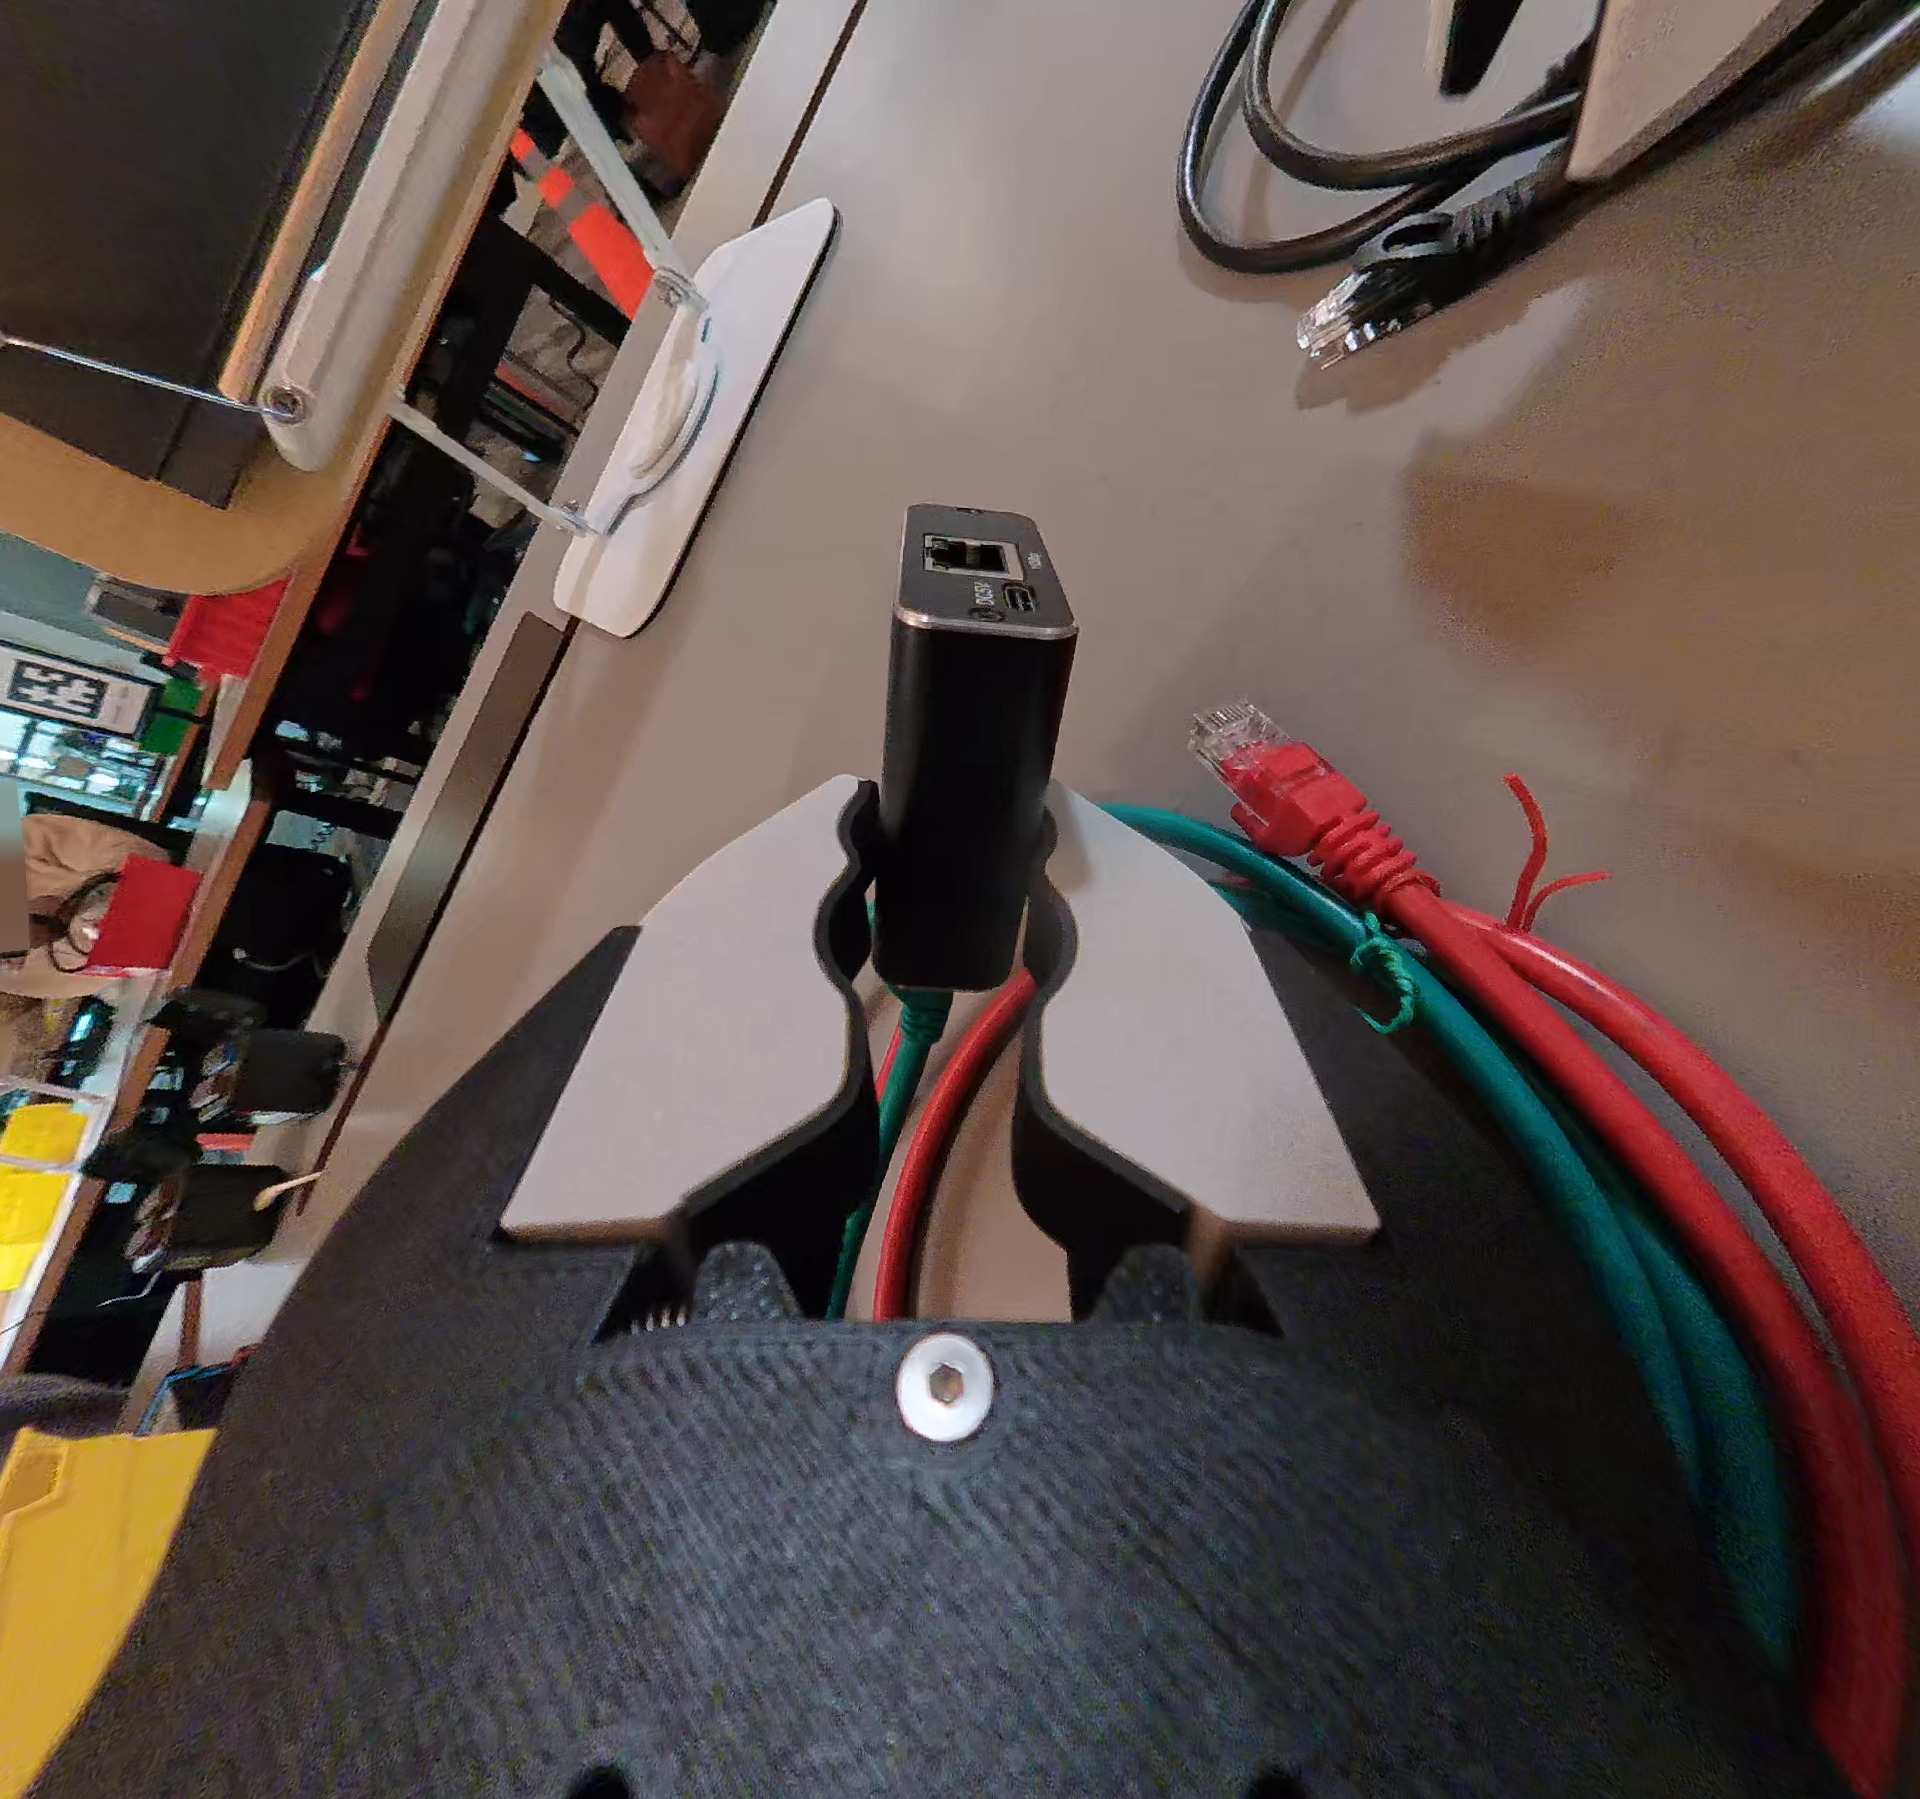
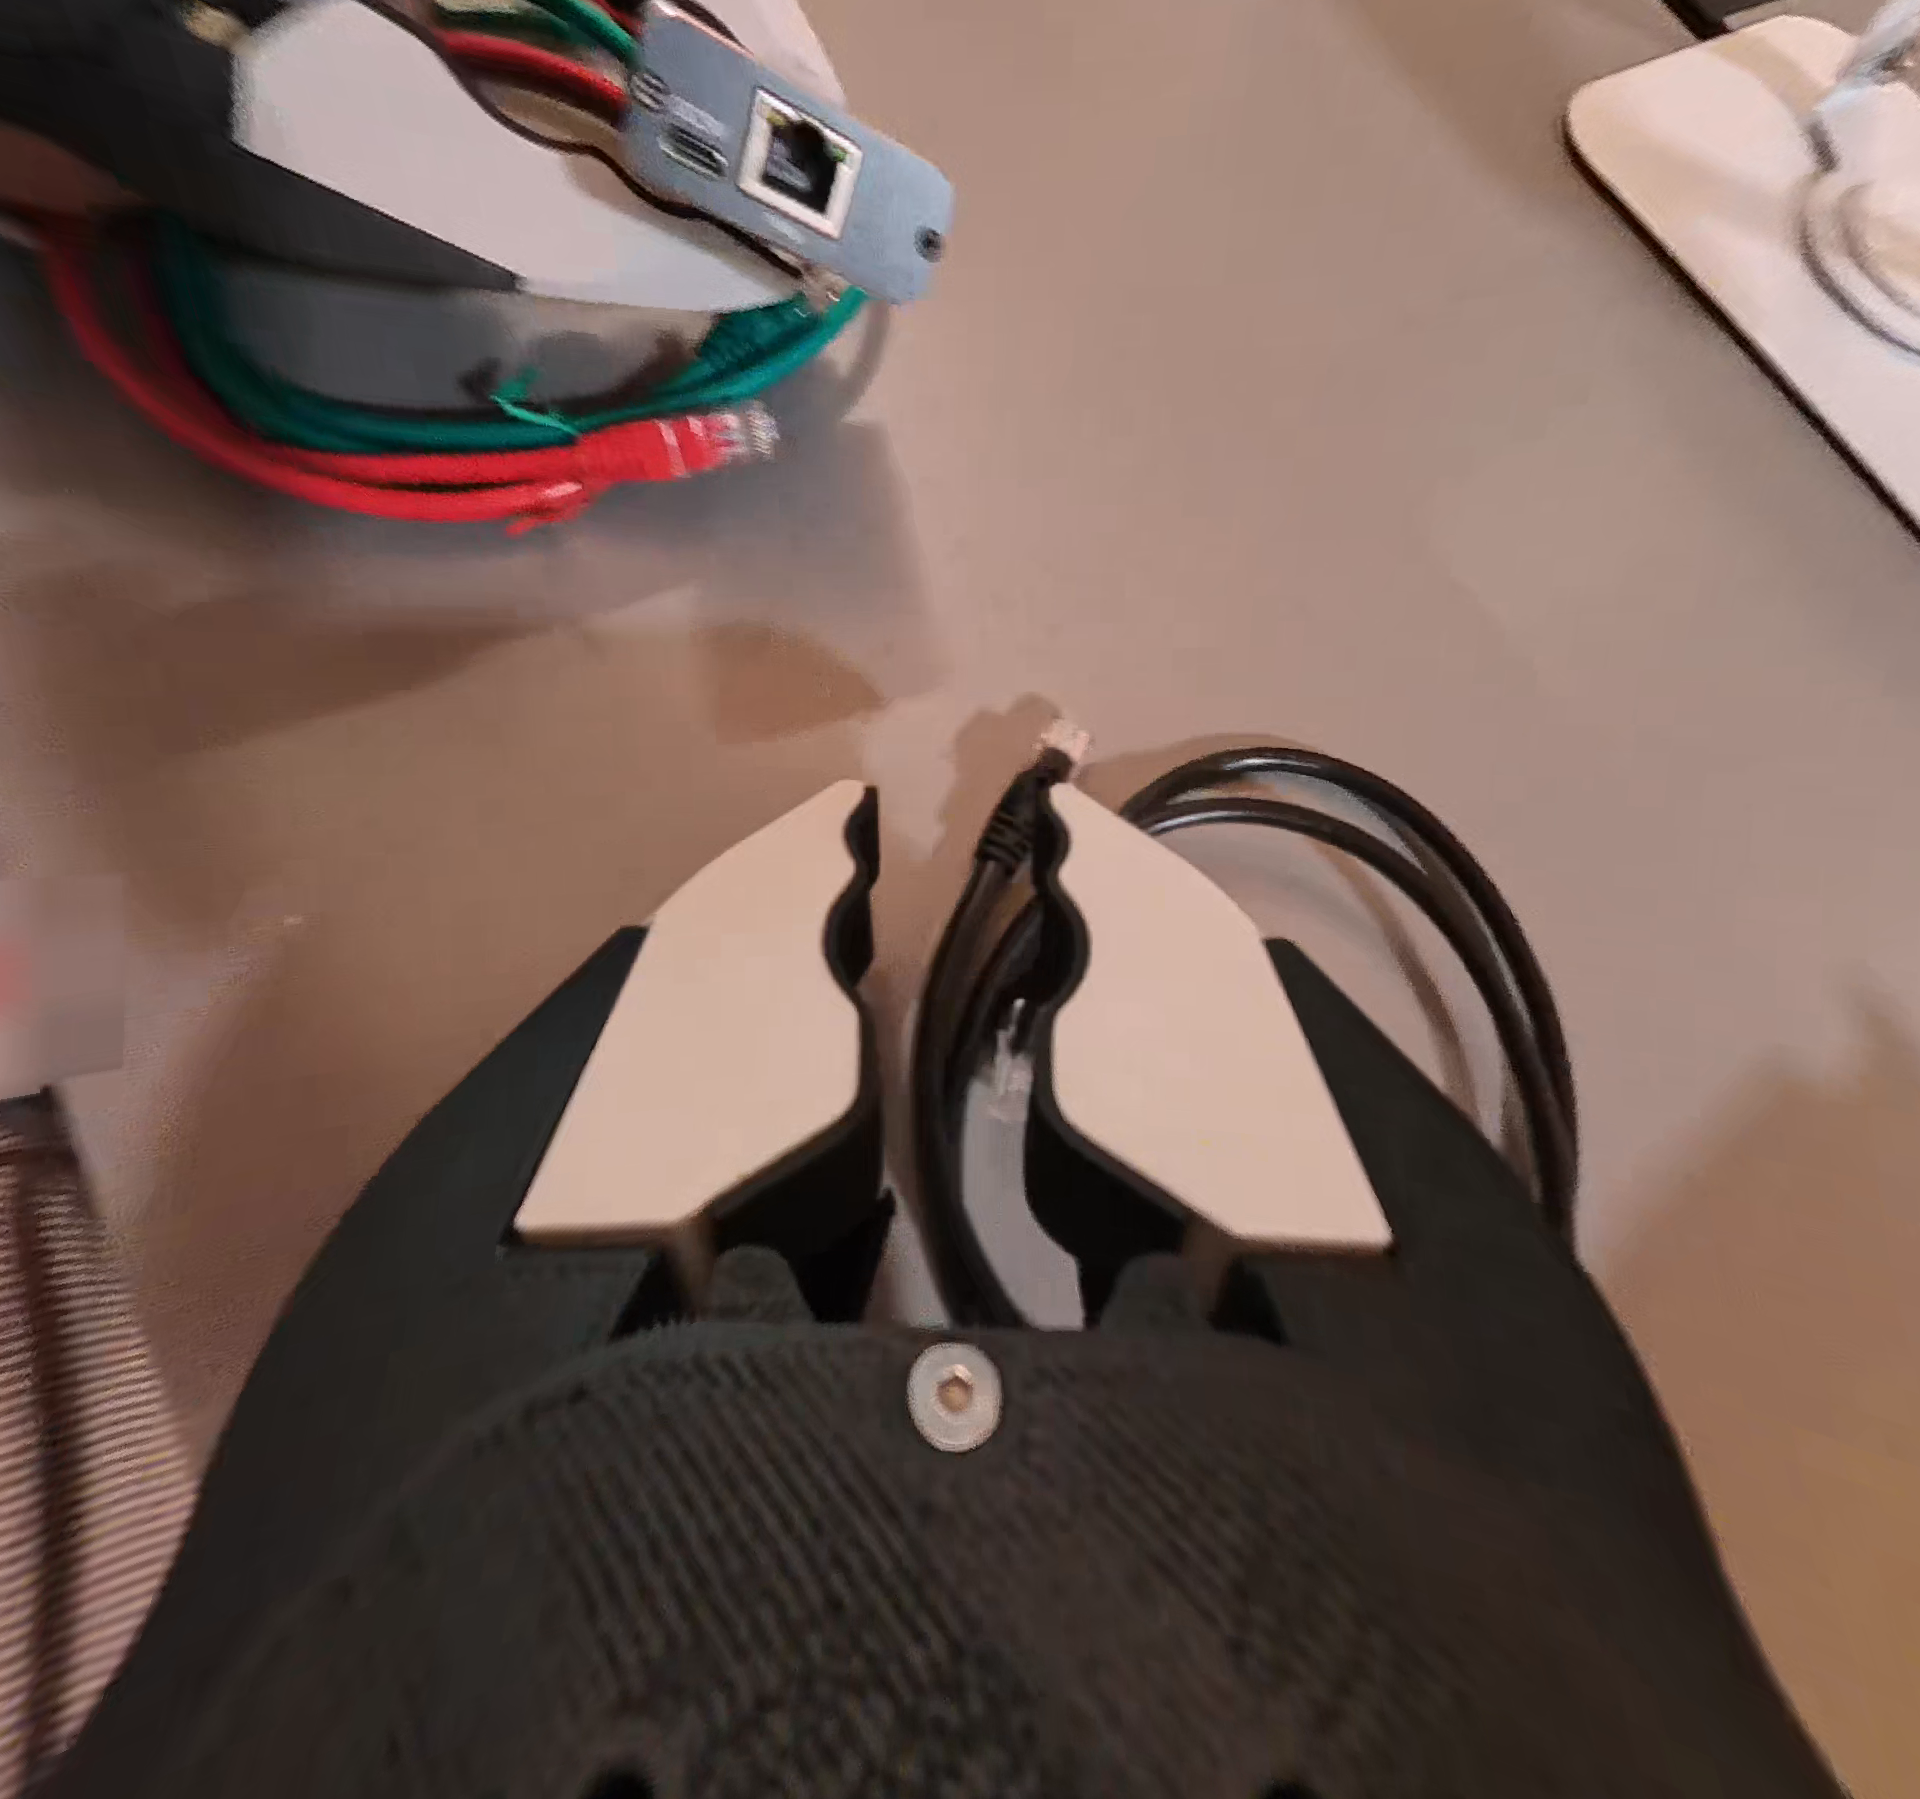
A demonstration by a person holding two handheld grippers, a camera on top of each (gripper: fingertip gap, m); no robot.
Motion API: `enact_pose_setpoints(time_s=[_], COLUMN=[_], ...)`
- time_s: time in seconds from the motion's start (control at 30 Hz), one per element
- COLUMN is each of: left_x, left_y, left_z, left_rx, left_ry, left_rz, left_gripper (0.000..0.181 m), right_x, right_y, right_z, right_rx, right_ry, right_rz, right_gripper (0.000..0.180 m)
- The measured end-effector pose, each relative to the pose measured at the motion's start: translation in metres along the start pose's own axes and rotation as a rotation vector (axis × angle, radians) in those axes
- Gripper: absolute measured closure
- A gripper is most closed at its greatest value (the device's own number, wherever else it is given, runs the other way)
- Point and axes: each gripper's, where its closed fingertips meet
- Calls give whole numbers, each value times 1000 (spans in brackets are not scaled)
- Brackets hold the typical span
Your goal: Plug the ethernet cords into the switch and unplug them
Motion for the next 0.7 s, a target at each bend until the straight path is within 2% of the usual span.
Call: enact_pose_setpoints(time_s=[0.1,0.2,0.23,0.4,0.57,0.7], left_x=[1,3,3,1,-3,-4], left_y=[1,3,4,0,-10,-13], left_z=[2,5,6,5,2,1], left_rx=[-10,-16,-19,-46,-72,-48], left_ry=[-28,-55,-60,-71,-49,-27], left_rz=[28,59,65,73,-6,-107], left_gripper=[156,156,156,156,155,156], right_x=[-19,-22,-23,-23,-20,-6], right_y=[-5,-2,-5,-4,6,21], right_z=[-11,-17,-17,-17,-15,-5], right_rx=[-9,28,20,24,71,139], right_ry=[85,46,42,40,17,-94], right_rz=[-41,-92,-78,-62,-2,77], right_gripper=[155,157,165,166,167,168])
Point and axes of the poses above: each gripper's, where its closed fingertips meet, z back along the fingers, x out of its top, y = z × x across the jaws, and after that the axes turned 9 degrees about -y, right-handed
